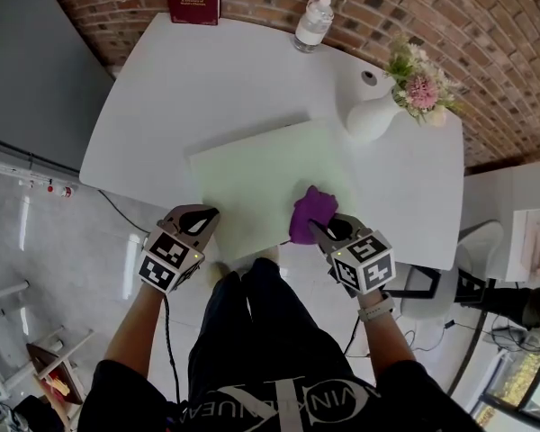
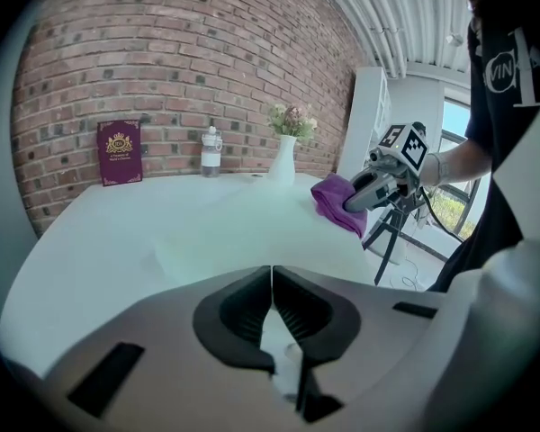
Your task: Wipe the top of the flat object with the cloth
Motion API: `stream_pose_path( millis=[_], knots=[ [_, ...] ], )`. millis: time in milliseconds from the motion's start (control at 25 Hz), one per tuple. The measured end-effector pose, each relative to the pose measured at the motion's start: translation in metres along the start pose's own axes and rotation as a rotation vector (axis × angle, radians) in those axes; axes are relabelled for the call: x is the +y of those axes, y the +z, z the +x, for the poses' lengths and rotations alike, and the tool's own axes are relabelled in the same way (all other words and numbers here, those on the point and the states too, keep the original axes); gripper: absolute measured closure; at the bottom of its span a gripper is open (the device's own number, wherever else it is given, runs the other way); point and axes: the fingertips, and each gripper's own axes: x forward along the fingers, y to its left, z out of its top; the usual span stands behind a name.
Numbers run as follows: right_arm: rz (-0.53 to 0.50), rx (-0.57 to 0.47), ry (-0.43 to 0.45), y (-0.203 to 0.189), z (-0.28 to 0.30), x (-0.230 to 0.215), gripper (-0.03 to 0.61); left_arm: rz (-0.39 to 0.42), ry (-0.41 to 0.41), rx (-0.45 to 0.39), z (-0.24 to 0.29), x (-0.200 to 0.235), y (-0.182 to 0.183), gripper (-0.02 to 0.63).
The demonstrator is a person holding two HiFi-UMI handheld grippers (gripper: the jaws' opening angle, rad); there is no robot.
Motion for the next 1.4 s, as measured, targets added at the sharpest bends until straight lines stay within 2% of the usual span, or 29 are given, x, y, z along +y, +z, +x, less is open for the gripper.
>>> stream_pose_path(
  millis=[400,760,1040,1200,1240,1320,1400],
  knots=[
    [0.065,-0.005,-0.147,-0.014,-0.029,-0.062,0.517,-0.023,0.009,-0.018,0.000,-0.001,0.002,0.598],
    [0.116,-0.021,-0.245,-0.024,-0.043,-0.095,0.517,-0.069,-0.002,-0.016,-0.002,-0.001,0.001,0.600],
    [0.180,-0.059,-0.287,-0.028,-0.049,-0.110,0.517,-0.086,0.007,-0.028,0.000,0.001,0.000,0.601],
    [0.129,0.053,-0.443,-0.054,-0.059,-0.136,0.517,-0.132,0.005,-0.029,-0.001,0.004,-0.002,0.601],
    [0.131,0.052,-0.472,-0.059,-0.064,-0.139,0.517,-0.134,0.008,-0.029,-0.002,0.003,-0.001,0.600],
    [0.200,-0.020,-0.484,-0.063,-0.074,-0.134,0.517,-0.055,0.023,-0.038,-0.007,0.000,0.008,0.600],
    [0.285,-0.078,-0.469,-0.064,-0.075,-0.122,0.517,0.093,0.004,-0.053,-0.009,-0.012,0.023,0.600]
  ],
)
